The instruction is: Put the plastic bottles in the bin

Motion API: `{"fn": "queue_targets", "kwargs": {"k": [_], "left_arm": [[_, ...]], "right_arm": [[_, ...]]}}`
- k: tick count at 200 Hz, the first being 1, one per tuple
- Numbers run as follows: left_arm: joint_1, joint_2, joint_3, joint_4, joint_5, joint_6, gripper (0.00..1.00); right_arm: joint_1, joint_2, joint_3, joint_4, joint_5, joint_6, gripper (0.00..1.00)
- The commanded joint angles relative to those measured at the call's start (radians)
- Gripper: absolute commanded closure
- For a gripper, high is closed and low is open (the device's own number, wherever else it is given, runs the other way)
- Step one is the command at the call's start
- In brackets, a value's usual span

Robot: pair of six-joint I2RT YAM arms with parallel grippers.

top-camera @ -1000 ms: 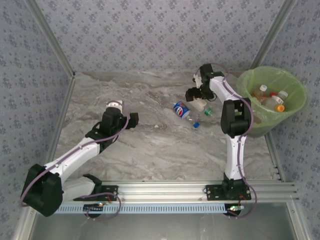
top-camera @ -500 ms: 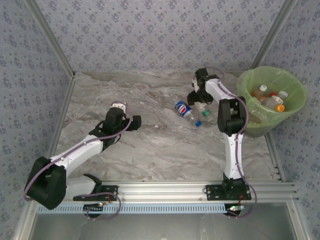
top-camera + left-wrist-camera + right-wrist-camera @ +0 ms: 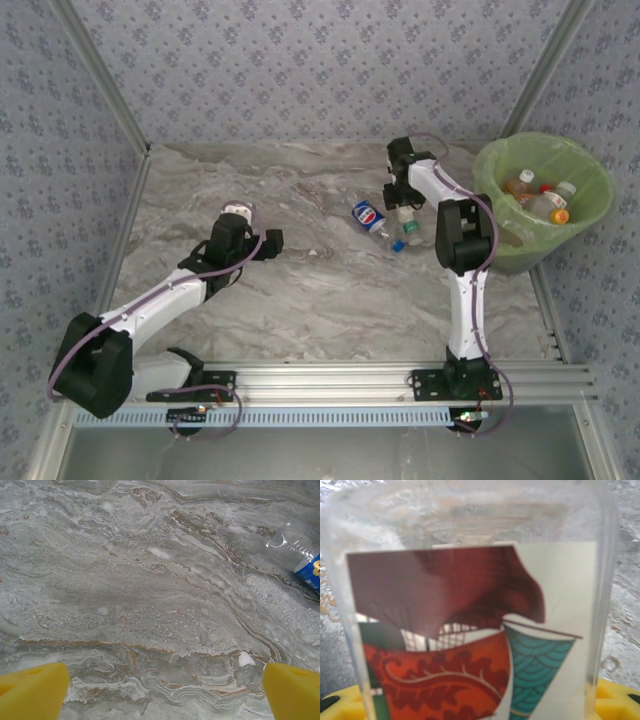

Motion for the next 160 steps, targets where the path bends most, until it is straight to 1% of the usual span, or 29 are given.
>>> {"fn": "queue_targets", "kwargs": {"k": [1,27,80,100,106,124,160], "left_arm": [[0.004,-0.013,0.019,0.006,-0.005,-0.007,0.01],[0.004,-0.019,0.021,0.003,-0.007,-0.004,0.01],[0.004,-0.03,0.02,0.003,-0.006,-0.007,0.01],[0.003,-0.036,0.023,0.003,0.0,-0.014,0.01],[0.004,-0.038,0.025,0.003,0.007,-0.016,0.01],[0.004,-0.049,0.026,0.009,0.027,-0.024,0.01],[0.004,-0.075,0.036,0.0,0.033,-0.038,0.01]], "right_arm": [[0.012,-0.107,-0.028,0.032,0.051,0.012,0.51],[0.021,-0.182,-0.078,0.066,0.061,0.014,0.59],[0.03,-0.361,-0.193,0.163,0.061,0.001,0.88],[0.034,-0.432,-0.229,0.176,0.057,-0.012,0.96],[0.035,-0.453,-0.242,0.209,0.055,-0.017,0.99],[0.037,-0.515,-0.273,0.232,0.048,-0.02,1.0],[0.037,-0.623,-0.314,0.266,0.017,-0.027,1.0]]}}
